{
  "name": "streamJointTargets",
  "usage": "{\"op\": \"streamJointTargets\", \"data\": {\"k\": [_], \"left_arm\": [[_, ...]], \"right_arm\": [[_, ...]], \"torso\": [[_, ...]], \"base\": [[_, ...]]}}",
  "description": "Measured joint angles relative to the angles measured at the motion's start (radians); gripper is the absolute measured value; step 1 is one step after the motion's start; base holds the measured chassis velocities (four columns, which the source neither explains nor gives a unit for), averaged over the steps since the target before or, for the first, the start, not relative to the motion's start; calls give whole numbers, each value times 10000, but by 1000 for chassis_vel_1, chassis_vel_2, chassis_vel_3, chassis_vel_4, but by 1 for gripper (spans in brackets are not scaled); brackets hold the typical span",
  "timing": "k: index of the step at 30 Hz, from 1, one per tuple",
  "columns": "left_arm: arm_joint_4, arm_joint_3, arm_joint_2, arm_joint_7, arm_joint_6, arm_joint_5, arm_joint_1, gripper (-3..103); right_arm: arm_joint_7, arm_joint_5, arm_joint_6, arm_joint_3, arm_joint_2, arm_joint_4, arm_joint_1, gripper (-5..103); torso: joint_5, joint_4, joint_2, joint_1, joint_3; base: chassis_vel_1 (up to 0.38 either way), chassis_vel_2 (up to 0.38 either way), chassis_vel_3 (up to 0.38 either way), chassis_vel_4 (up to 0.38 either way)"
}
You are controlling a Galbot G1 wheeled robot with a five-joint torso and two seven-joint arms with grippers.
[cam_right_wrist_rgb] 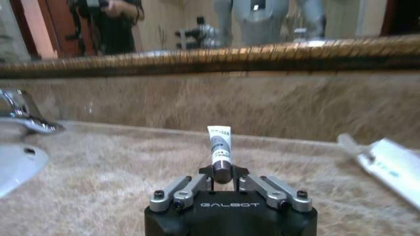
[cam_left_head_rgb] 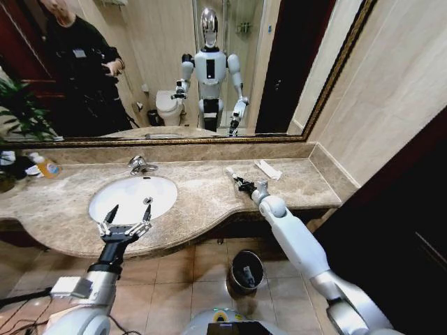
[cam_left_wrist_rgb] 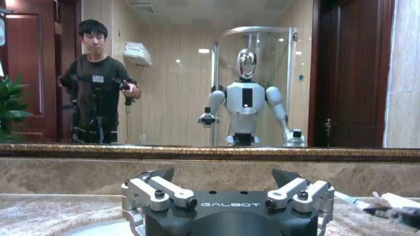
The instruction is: Pick up the trash from the sink and place it in the trash bin.
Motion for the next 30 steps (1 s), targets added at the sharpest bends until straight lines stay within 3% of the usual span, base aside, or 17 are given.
{"op": "streamJointTargets", "data": {"k": [15,18,23,30], "left_arm": [[0,1,0,0,1,0,0,100],[0,0,0,0,0,0,0,100],[0,0,0,0,1,0,0,100],[0,0,0,0,1,0,0,100]], "right_arm": [[924,697,-78,1380,-1594,4796,-4302,17],[780,612,-92,2271,-2080,5758,-5850,17],[214,227,18,3162,-2101,6498,-7370,17],[-518,-842,677,3733,-1372,6884,-9370,17]], "torso": [[1,-1,0,-2,-1],[3,-3,0,-1,-1],[0,-3,1,-1,-1],[0,-2,0,-1,0]], "base": [[0,0,0,0],[0,0,0,0],[0,0,0,0],[0,0,0,0]]}}
